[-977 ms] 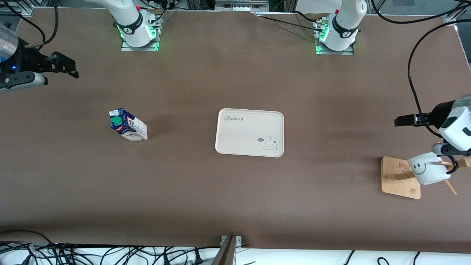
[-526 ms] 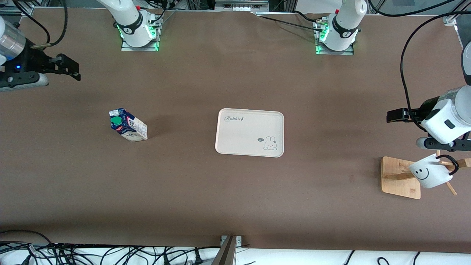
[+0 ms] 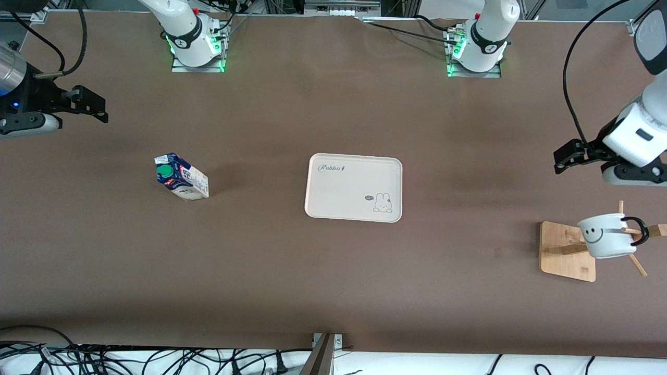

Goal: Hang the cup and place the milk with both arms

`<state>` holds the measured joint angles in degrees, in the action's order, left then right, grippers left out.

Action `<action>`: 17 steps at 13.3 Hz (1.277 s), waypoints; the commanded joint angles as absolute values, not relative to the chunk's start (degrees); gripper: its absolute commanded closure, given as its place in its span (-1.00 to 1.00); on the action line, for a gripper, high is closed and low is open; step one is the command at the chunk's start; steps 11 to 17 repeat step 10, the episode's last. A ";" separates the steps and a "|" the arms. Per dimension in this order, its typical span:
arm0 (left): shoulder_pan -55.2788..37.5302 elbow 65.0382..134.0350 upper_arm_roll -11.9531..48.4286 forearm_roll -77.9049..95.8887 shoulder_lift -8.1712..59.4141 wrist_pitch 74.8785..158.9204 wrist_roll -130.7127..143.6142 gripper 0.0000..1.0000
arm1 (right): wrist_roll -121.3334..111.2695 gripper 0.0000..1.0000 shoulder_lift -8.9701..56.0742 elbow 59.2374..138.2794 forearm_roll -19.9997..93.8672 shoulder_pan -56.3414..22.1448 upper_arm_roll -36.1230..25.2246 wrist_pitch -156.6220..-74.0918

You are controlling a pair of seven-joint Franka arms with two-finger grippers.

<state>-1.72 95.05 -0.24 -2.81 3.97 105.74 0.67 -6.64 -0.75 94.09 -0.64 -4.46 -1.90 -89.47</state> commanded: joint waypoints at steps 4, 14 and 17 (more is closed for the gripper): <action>-1.15 104.77 -1.05 -1.67 -2.90 112.85 -0.62 -1.00 | -5.71 -1.00 -0.53 92.90 0.09 -5.36 -1.84 -88.07; 1.67 103.45 1.14 -1.58 -3.78 107.68 -0.70 -1.00 | -5.80 -1.00 -0.35 92.73 0.00 -5.36 -1.93 -88.24; 1.67 103.45 1.14 -1.58 -3.78 107.68 -0.70 -1.00 | -5.80 -1.00 -0.35 92.73 0.00 -5.36 -1.93 -88.24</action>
